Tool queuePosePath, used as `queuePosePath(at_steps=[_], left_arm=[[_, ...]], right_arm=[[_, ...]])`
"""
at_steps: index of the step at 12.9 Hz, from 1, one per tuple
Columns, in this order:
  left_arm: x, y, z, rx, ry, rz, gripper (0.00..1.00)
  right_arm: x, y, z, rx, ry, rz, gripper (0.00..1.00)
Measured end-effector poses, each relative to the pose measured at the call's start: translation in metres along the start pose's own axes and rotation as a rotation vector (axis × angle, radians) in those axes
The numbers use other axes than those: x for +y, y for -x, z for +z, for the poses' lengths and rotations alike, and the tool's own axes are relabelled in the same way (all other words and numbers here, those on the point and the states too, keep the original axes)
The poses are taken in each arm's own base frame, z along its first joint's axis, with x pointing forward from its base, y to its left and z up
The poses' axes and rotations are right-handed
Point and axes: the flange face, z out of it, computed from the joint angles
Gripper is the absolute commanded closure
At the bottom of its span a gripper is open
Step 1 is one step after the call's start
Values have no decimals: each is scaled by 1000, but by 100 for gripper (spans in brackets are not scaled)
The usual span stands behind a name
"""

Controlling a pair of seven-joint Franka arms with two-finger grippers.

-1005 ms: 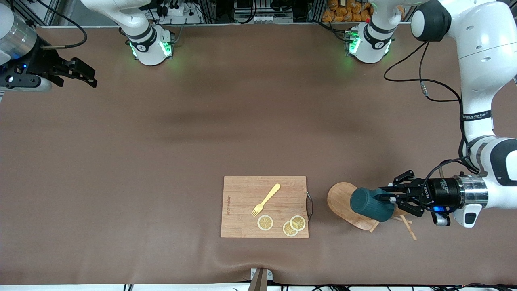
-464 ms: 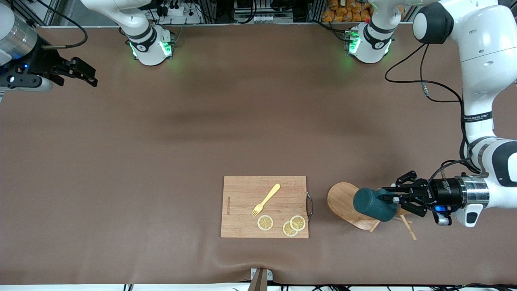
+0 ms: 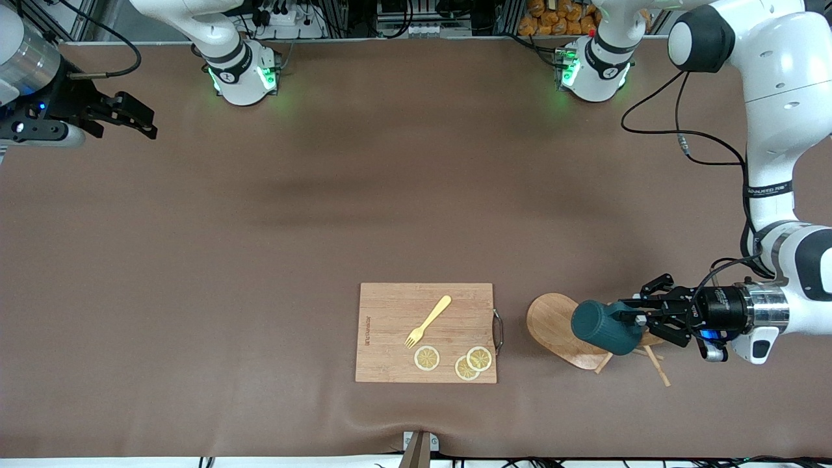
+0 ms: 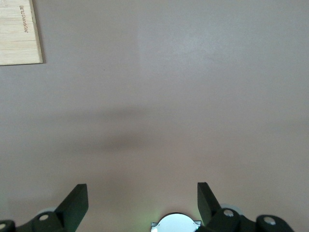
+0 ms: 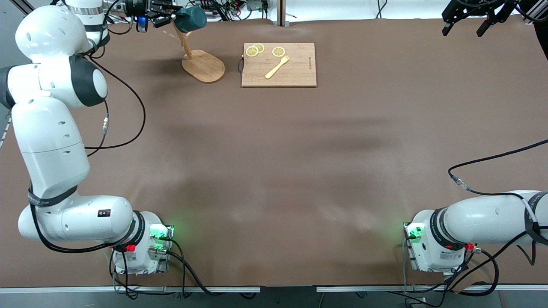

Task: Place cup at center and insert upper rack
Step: 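Push the mug further onto the peg and open the left gripper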

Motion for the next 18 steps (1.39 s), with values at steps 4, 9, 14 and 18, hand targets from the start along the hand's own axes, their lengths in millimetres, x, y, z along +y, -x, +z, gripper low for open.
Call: queuePosePath(at_steps=[4, 9, 14, 18], left_arm=[[-2, -6, -1, -11, 11, -4, 100], [-3, -11, -1, -19, 17, -6, 86], [-4, -12, 0, -23, 20, -7, 58], [-2, -11, -2, -38, 38, -4, 2]], right_arm=[[0, 0, 0, 0, 0, 0, 0], [0, 0, 2, -4, 1, 0, 0], [0, 0, 5, -10, 2, 0, 0], [0, 0, 6, -11, 2, 0, 0]])
